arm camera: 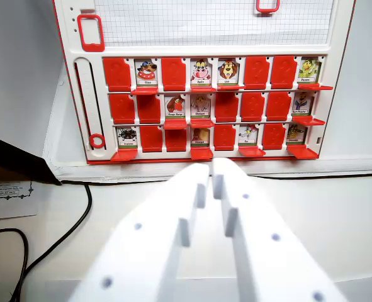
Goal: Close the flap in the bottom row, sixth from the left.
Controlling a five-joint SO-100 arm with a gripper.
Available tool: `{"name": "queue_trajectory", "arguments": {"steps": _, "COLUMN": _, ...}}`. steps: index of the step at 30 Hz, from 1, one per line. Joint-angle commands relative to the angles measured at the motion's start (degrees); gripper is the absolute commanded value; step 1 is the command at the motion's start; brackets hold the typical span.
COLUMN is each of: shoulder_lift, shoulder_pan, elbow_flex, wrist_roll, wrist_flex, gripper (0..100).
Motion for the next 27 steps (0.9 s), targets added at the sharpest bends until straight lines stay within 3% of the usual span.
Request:
{"name": "queue_trajectory", "arguments": {"steps": 1, "shoulder_lift": -0.2, "shoulder_pan": -0.2, "elbow_flex": -0.8, "wrist_roll": 0.4, "wrist_flex": -1.8, "gripper": 0}}
{"name": "queue_trajectory", "arguments": {"steps": 10, "shoulder_lift": -0.4, "shoulder_pan": 1.4, "elbow_flex": 3.1, "wrist_roll": -0.3, "wrist_flex": -5.5, "gripper": 0}}
{"name": "queue_trajectory", "arguments": {"steps": 18, "shoulder_lift": 0.2, "shoulder_pan": 3.0, "elbow_flex": 12.9, "wrist_roll": -2.1, "wrist_flex": -13.4, "gripper": 0}}
{"name": "queue_trajectory", "arguments": {"steps": 27, "shoulder_lift": -0.7, "shoulder_pan": 10.1, "elbow_flex": 30.8, "wrist_roll": -7.6, "wrist_flex": -31.8, "gripper": 0}}
